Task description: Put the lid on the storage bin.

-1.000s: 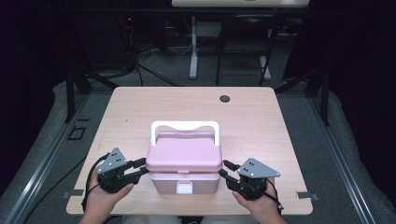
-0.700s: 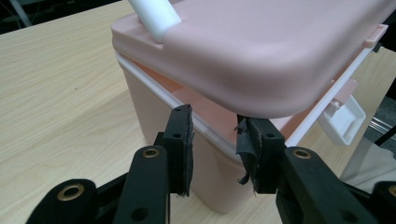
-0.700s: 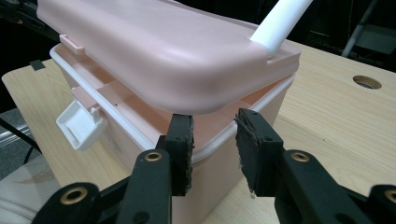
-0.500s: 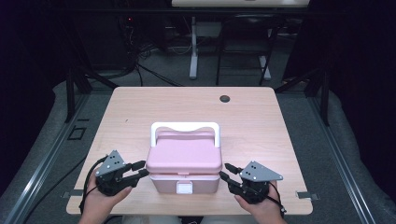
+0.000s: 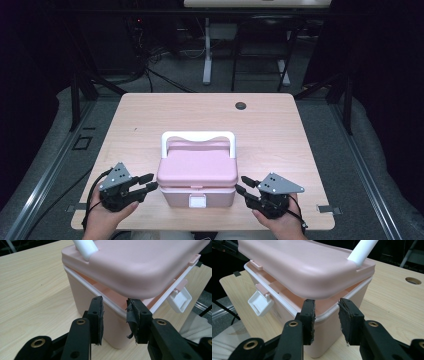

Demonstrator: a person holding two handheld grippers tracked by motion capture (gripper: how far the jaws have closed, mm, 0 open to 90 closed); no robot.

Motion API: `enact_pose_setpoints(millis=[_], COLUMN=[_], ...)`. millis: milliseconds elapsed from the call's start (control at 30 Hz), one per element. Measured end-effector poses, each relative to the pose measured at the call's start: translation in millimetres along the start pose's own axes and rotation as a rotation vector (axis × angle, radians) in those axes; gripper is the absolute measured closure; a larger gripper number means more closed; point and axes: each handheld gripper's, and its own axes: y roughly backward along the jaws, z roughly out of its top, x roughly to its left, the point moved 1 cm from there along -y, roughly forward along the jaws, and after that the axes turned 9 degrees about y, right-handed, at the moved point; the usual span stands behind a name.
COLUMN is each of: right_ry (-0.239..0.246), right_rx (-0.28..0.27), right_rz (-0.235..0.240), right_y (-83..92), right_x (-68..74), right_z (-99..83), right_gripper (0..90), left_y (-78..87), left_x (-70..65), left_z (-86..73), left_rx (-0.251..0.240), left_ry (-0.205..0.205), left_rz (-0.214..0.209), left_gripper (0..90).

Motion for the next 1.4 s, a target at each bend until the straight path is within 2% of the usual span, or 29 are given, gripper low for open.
enact_pose_setpoints(millis=[200,300,467,633,800,1167,1400], right_ry=[-0.013,-0.022,-0.018,-0.024,-0.024,-0.027,-0.037], right_rx=[0.013,0.026,0.048,0.019,0.018,0.012,0.006], right_rz=[0.01,0.014,0.025,0.039,0.036,0.029,0.017], right_y=[1.9,2.6,2.4,6.3,5.2,2.7,2.8], right_x=[-2.1,-2.7,-3.6,-4.5,-4.8,-6.3,-11.2], right_z=[-2.1,-3.7,-7.3,-6.2,-5.9,-3.9,-1.0], right_gripper=[62.9,61.5,57.2,53.0,52.2,50.1,49.7], left_y=[1.2,0.3,-0.7,-3.3,1.0,4.5,6.7], left_x=[4.5,5.6,6.3,7.6,8.2,9.1,14.7], left_z=[-2.9,-5.3,-8.3,-12.3,-11.3,-5.5,2.8], left_rx=[0.013,0.027,0.037,0.079,0.059,0.037,0.024], left_ry=[0.018,0.023,0.022,0.023,0.041,0.038,0.04], left_rz=[-0.002,-0.013,-0.003,0.0,-0.02,-0.018,-0.01], left_gripper=[64.6,58.2,51.9,47.1,43.8,43.8,43.8])
